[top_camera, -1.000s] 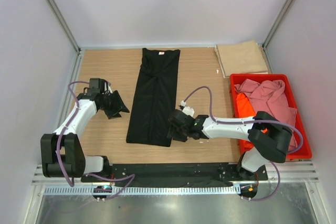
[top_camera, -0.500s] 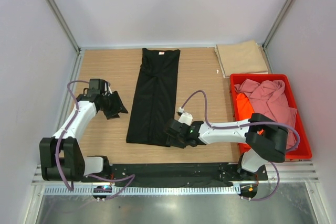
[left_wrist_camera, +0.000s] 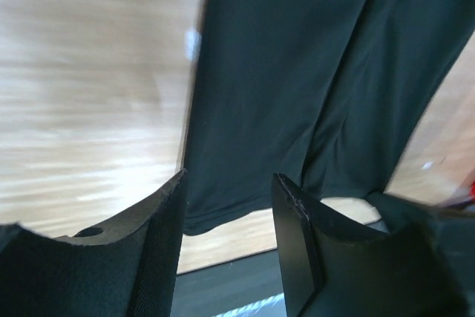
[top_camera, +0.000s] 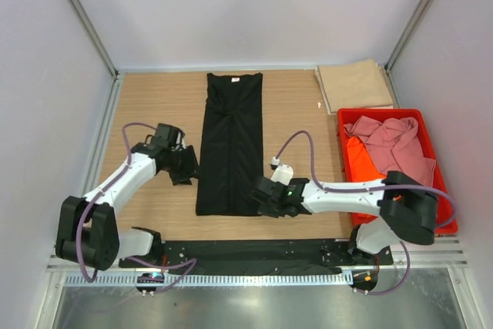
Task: Fold and stack the t-shirts
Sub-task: Fold the tshirt
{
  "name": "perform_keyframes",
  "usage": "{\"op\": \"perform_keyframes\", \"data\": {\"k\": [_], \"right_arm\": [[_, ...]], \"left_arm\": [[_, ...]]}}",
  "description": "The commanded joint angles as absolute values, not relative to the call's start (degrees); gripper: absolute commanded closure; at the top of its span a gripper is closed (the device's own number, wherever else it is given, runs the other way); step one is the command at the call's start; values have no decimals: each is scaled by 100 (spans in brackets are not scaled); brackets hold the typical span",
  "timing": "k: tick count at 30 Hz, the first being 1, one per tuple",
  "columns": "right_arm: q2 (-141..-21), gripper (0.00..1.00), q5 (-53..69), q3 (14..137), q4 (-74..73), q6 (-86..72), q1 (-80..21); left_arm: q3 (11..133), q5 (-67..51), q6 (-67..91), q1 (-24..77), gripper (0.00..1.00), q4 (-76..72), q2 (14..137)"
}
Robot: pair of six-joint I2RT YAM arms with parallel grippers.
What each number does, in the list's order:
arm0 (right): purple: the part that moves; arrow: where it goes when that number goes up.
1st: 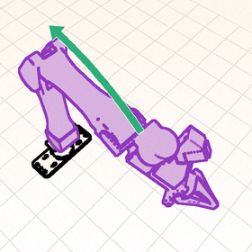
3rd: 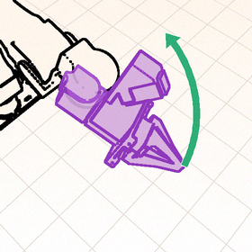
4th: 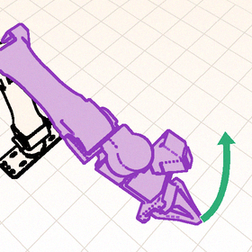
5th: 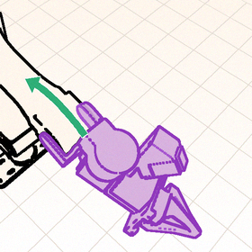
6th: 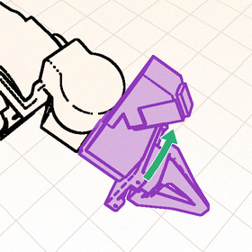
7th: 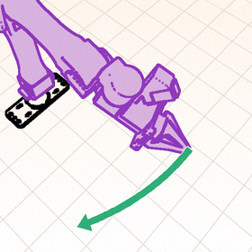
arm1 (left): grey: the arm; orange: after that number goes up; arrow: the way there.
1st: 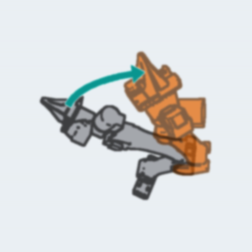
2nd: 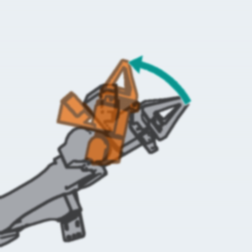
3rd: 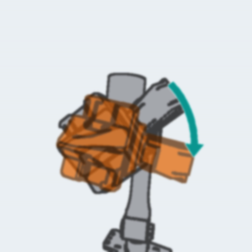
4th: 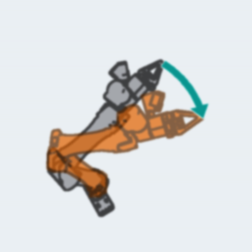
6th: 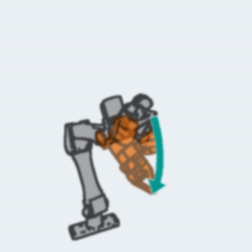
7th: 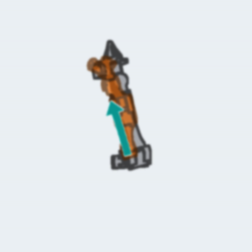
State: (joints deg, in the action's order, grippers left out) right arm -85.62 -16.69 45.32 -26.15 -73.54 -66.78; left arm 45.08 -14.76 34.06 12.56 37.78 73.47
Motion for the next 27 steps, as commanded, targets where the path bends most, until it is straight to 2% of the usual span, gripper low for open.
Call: {"op": "perform_keyframes", "data": {"k": [1,8,14,22,27], "right_arm": [[-7911,99,-1996,4316,-3322,-7251,-6715],[-6875,99,-1828,3359,-3358,-7409,-6715],[-6583,99,-1723,3155,-3120,-7365,-6732],[-6495,99,-1714,3015,-2988,-7444,-6811],[-6293,99,-1731,2892,-2953,-7620,-6926]], "left_arm": [[4360,-1038,3954,1836,49,3762,7023],[3527,-571,4780,2741,48,3613,6364],[2497,-1081,5905,3339,51,2532,5880],[2127,-668,6775,4288,52,2189,5906],[2083,-82,7268,4991,60,2390,5976]]}}
